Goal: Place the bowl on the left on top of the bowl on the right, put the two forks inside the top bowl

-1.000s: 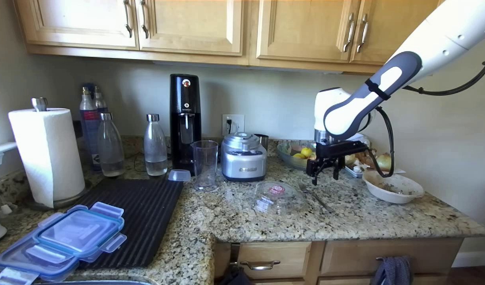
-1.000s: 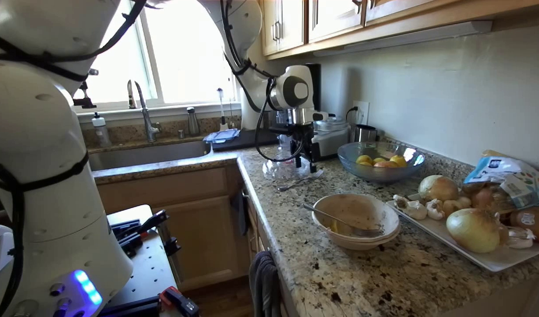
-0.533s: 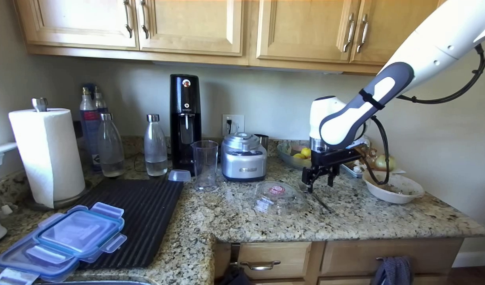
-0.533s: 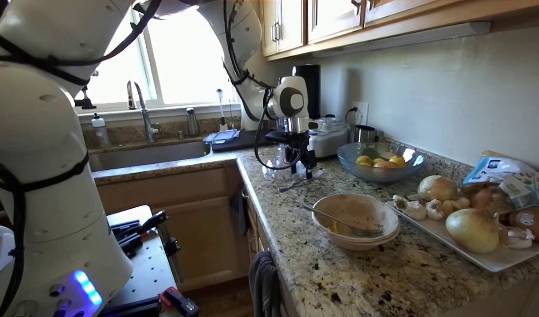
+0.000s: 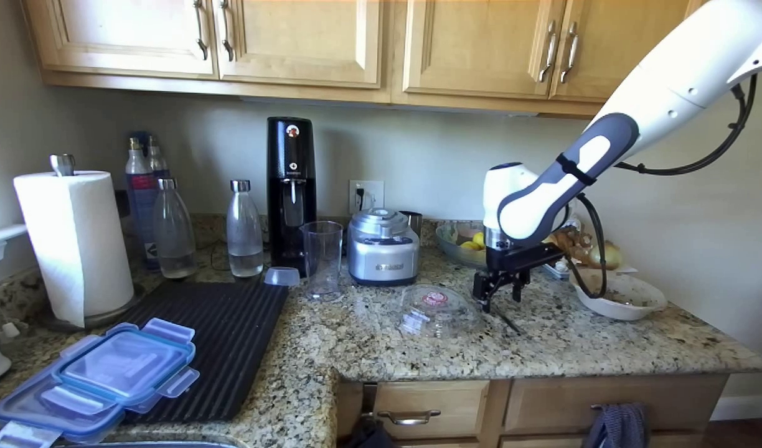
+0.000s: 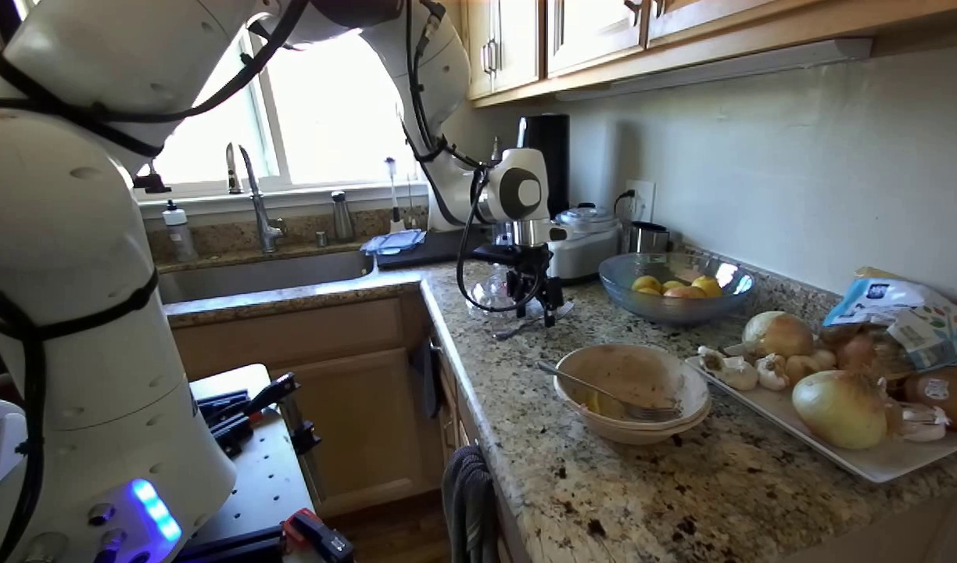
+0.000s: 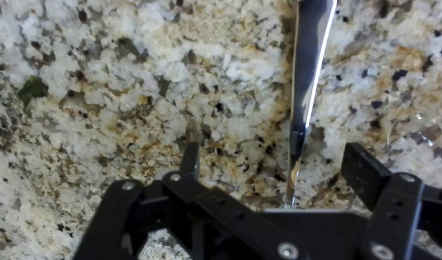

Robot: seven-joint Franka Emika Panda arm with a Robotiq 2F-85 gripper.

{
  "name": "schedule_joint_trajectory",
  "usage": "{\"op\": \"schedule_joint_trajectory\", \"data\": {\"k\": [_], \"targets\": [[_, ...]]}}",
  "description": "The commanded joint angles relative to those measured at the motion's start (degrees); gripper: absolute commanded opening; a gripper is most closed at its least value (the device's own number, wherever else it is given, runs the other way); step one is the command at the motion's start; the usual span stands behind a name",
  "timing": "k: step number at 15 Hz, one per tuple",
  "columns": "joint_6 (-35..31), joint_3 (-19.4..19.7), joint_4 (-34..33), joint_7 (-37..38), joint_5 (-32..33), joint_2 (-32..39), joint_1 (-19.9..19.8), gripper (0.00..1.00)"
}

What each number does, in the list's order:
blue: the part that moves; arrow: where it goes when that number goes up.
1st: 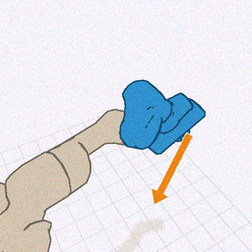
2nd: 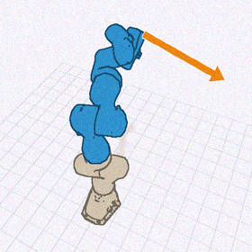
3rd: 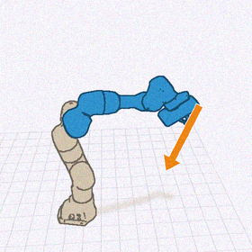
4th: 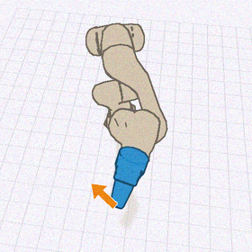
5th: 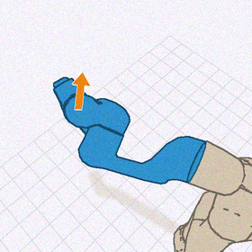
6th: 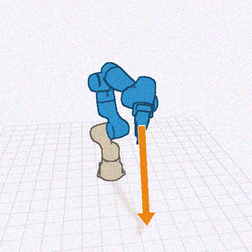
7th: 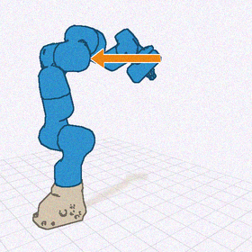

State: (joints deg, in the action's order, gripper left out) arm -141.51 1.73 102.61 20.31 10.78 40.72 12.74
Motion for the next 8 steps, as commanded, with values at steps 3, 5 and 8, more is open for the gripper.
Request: {"op": "schedule_joint_trajectory", "data": {"k": [3,5,8], "targets": [[-1.32,0.11,-0.98,-2.07,-0.91,1.29,-0.05,0.74],[-1.25,0.01,-1.17,-2.30,-1.12,1.34,-0.12,0.63],[-1.34,-0.41,-1.39,-3.18,-1.66,1.30,-0.27,0.34]]}}
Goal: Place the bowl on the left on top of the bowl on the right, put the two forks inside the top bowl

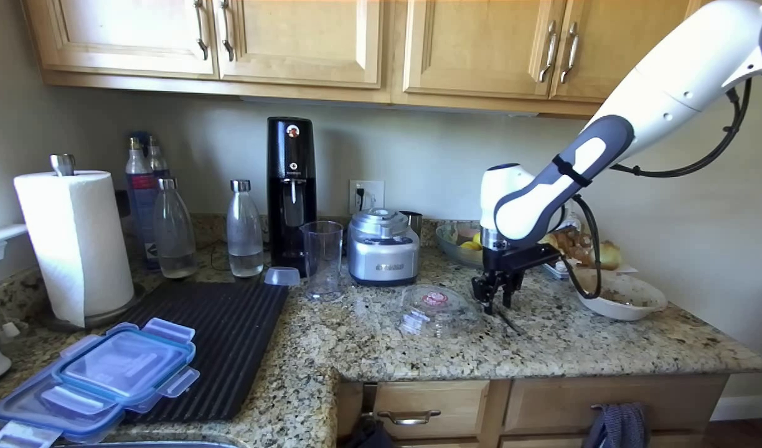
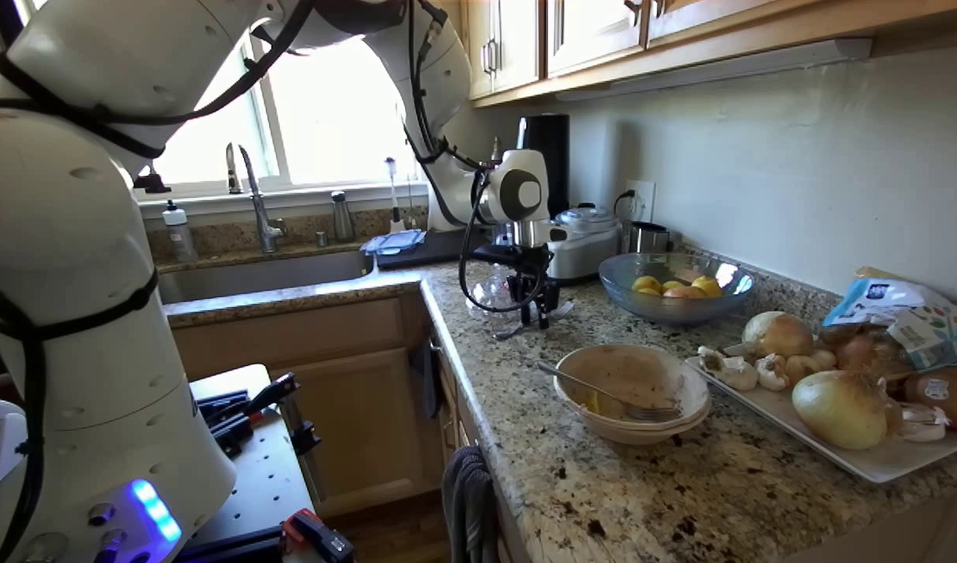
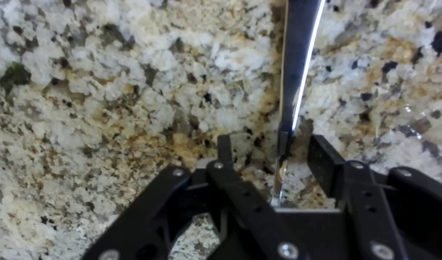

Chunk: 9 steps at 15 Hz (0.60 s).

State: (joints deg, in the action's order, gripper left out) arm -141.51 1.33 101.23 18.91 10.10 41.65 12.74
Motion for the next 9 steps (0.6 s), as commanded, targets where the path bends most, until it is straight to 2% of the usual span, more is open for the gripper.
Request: {"op": "schedule_joint_trajectory", "data": {"k": [1,3,7,9], "targets": [[-1.39,-0.10,-0.04,-1.92,-1.14,0.37,-0.32,0.27],[-1.60,-0.40,0.19,-2.39,-1.84,0.31,-0.69,0.18],[-1.71,-0.93,0.90,-3.27,-3.89,0.22,-1.62,0.26],[-1.78,-1.15,1.01,-4.08,-4.95,0.17,-2.15,0.13]]}}
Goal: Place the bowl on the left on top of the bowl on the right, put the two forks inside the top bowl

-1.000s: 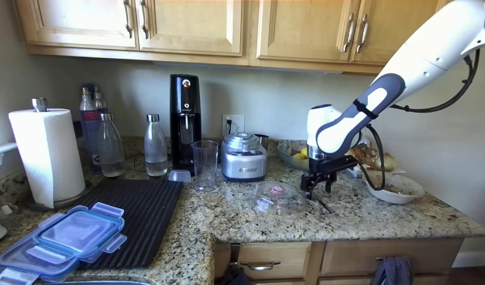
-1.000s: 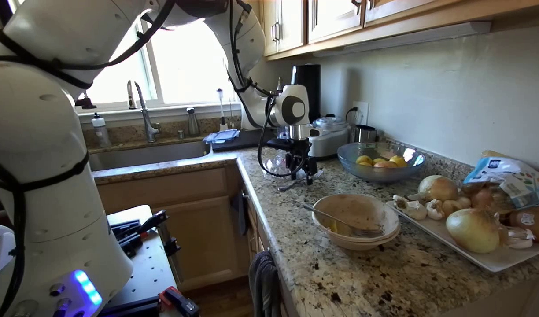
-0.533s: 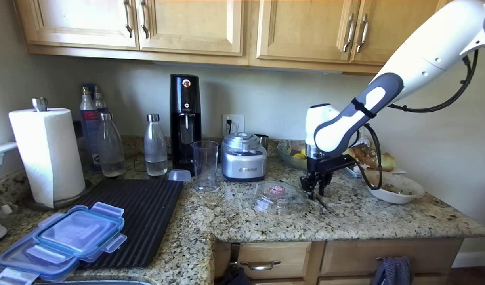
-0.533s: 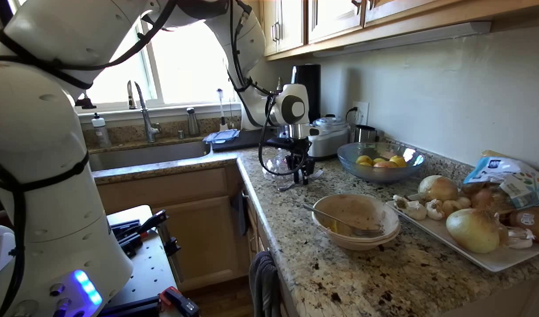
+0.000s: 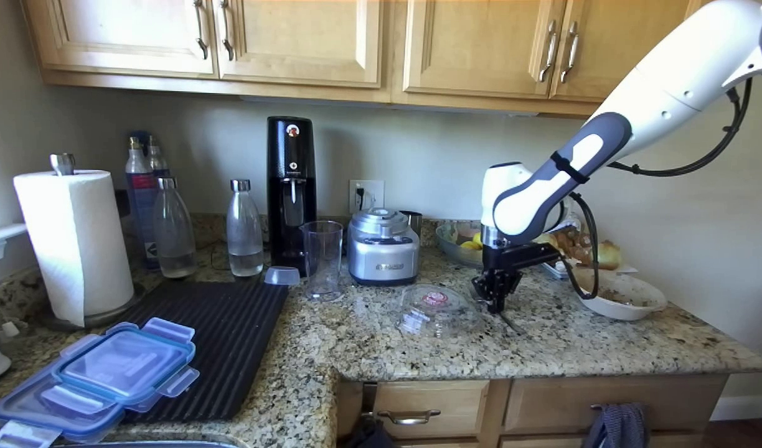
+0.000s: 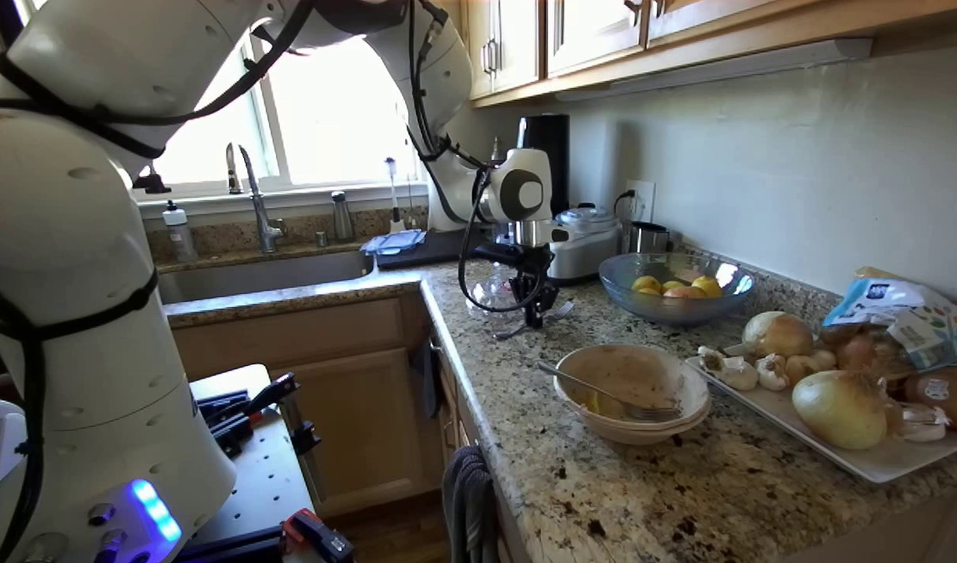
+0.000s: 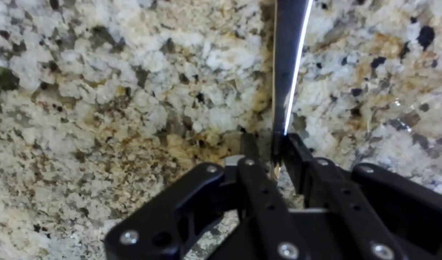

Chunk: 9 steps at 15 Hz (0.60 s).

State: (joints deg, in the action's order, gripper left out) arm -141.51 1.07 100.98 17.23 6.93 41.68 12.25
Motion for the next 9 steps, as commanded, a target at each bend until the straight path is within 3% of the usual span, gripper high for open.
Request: {"op": "schedule_joint_trajectory", "data": {"k": [1,3,5,9], "targets": [[-1.84,-1.12,1.29,-3.10,-2.47,0.10,-1.97,0.10],[-2.03,-1.30,1.33,-4.08,-3.43,0.04,-2.21,0.02],[-2.04,-1.62,1.24,-5.00,-4.19,0.13,-2.71,0.08],[-1.28,-2.14,2.14,-6.63,-5.66,-1.45,-3.77,0.08]]}}
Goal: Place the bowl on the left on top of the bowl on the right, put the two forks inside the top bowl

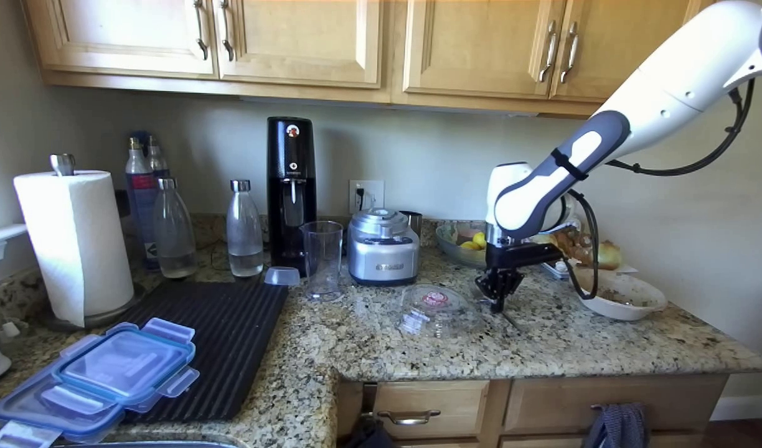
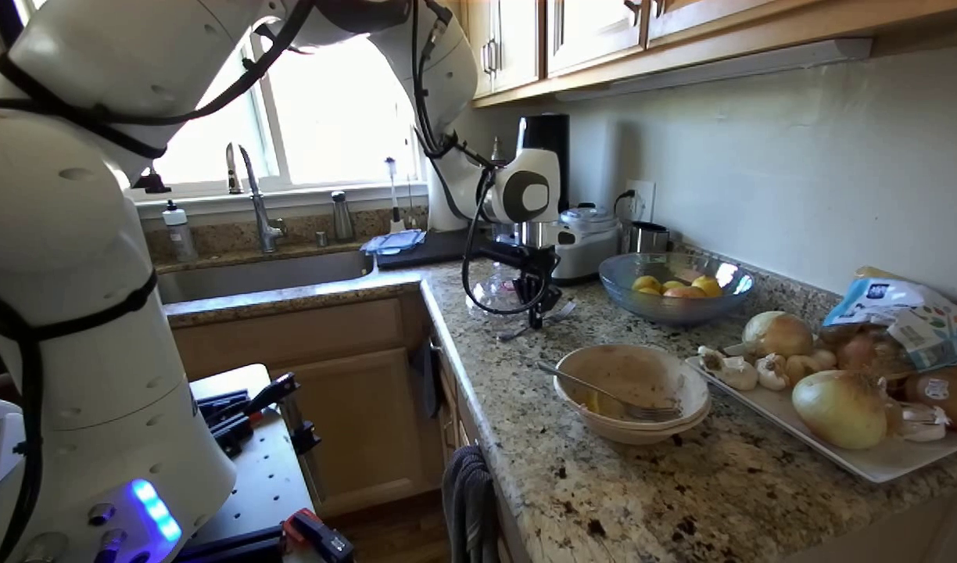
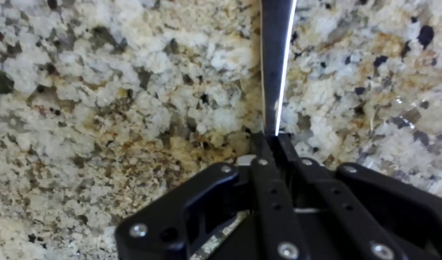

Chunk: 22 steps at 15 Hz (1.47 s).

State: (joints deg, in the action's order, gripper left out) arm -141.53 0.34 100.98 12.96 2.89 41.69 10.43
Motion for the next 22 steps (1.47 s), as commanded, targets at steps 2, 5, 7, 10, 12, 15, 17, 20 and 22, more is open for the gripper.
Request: {"op": "schedule_joint_trajectory", "data": {"k": [2,5,7,10,12,15,17,20,22], "targets": [[0.94,-0.79,3.49,-2.15,-1.46,-3.86,-1.74,0.08],[2.56,-0.26,5.63,-1.82,-1.16,-7.35,-2.01,0.07],[4.11,0.54,7.15,-0.89,-0.73,-10.32,-1.97,0.07],[8.63,2.03,9.21,1.15,-0.32,-15.47,-2.44,0.07],[12.61,3.30,9.78,2.93,0.24,-18.17,-2.94,0.07],[19.26,5.78,9.72,7.64,1.66,-20.86,-3.87,0.07],[23.25,6.92,9.06,10.51,1.79,-21.25,-4.96,0.07],[27.57,7.68,8.25,12.46,0.24,-20.40,-7.43,0.07],[29.47,8.31,8.02,14.76,0.13,-19.50,-8.49,0.07]]}}
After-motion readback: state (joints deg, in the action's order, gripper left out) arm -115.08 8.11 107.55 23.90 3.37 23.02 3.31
